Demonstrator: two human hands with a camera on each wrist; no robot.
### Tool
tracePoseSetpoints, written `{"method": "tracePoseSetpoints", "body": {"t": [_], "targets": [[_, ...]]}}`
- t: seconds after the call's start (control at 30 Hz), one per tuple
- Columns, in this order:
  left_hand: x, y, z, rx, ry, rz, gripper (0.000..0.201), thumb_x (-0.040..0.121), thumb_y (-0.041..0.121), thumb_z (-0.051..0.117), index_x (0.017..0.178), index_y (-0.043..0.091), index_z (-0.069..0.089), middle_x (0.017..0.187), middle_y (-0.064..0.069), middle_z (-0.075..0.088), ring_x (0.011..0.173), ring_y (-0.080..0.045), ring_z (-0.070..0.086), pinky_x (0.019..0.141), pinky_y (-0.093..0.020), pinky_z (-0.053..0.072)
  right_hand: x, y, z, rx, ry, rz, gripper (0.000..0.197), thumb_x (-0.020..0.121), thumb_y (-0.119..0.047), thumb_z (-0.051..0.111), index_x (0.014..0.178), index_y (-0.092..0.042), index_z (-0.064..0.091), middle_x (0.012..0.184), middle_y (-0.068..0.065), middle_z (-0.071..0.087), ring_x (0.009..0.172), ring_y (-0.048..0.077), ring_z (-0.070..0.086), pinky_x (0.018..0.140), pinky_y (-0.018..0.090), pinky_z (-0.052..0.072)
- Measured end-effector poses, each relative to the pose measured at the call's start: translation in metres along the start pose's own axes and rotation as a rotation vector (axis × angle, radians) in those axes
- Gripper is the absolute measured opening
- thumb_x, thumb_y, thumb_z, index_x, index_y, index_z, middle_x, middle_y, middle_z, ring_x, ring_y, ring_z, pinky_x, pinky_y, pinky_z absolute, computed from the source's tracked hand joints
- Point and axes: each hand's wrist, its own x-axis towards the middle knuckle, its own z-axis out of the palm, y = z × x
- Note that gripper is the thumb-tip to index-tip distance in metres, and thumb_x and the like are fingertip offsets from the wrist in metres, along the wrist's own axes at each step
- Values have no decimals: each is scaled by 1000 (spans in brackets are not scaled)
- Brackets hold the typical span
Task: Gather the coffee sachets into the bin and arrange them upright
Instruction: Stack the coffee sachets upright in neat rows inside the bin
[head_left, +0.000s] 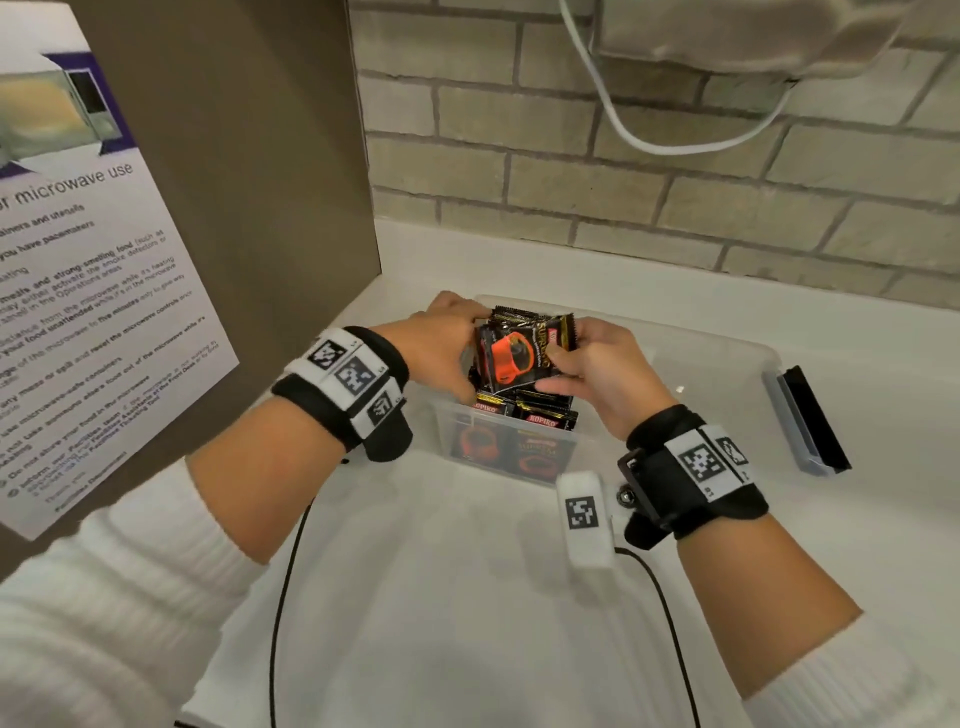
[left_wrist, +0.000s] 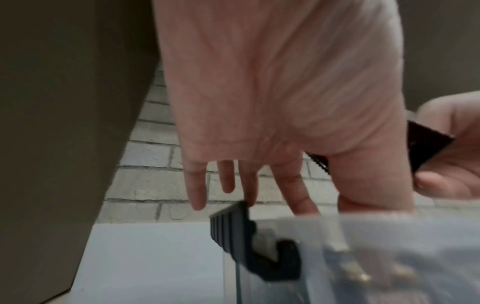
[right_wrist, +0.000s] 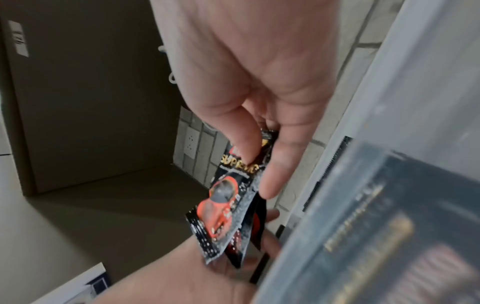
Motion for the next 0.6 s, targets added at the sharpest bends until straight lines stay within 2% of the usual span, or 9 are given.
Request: {"method": "tracePoseSetpoints", "body": {"t": [0.03, 0.1, 0.2, 0.3, 0.37, 0.43, 0.5, 0.6], "targets": [[2, 4, 2, 40, 12, 8, 73, 68, 36, 77, 132, 19, 47, 142, -2, 35, 132, -23, 19, 110, -42, 26, 0, 3, 2, -6, -2, 29, 26, 90, 6, 51, 115, 2, 53, 104, 13, 59, 92, 26, 62, 59, 20, 58], [3, 9, 6, 143, 16, 28, 79, 66, 46, 76, 134, 21, 45, 144, -1, 33, 132, -23, 20, 106, -44, 26, 1, 8, 3, -28, 7, 67, 23, 90, 7, 51, 112, 0, 54, 105, 13, 59, 90, 24, 62, 58, 20, 58], [4, 9, 13, 254, 28, 43, 68, 68, 49, 73, 127, 22, 54, 143, -1, 35, 130, -23, 23, 100, -42, 27, 6, 14, 1, -57, 33, 101, 24, 89, 6, 52, 113, 1, 54, 110, 14, 60, 86, 22, 64, 56, 19, 58], [7, 7, 17, 309, 77, 46, 57, 67, 48, 72, 115, 17, 63, 139, 0, 40, 126, -22, 27, 95, -39, 30, 9, 20, 3, -211, 124, 33, 15, 91, 1, 53, 103, -6, 55, 97, 7, 60, 70, 14, 61, 61, 22, 56], [8, 6, 18, 320, 83, 31, 52, 67, 47, 72, 107, 13, 67, 137, -1, 41, 124, -23, 29, 94, -38, 31, 10, 24, 3, -307, 180, -44, 9, 91, -1, 53, 96, -9, 54, 92, 5, 58, 64, 15, 59, 63, 25, 55], [8, 7, 19, 313, 102, 35, 49, 68, 46, 71, 101, 10, 67, 134, -3, 44, 122, -24, 32, 92, -37, 33, 7, 25, 5, -369, 173, -112, 15, 90, -2, 53, 82, -14, 52, 92, 6, 59, 69, 18, 60, 58, 20, 54], [7, 9, 20, 305, 135, 47, 47, 69, 46, 70, 99, 10, 65, 130, -5, 47, 120, -25, 34, 89, -37, 33, 6, 27, 6, -390, 136, -143, 25, 89, 0, 54, 75, -20, 51, 92, 6, 59, 76, 19, 60, 58, 21, 54], [8, 6, 18, 249, 92, 43, 55, 68, 47, 73, 110, 13, 60, 128, -4, 46, 118, -24, 34, 90, -37, 33, 6, 27, 4, -281, 141, -140, 12, 90, 0, 53, 89, -12, 54, 89, 4, 59, 68, 15, 58, 55, 17, 52]]}}
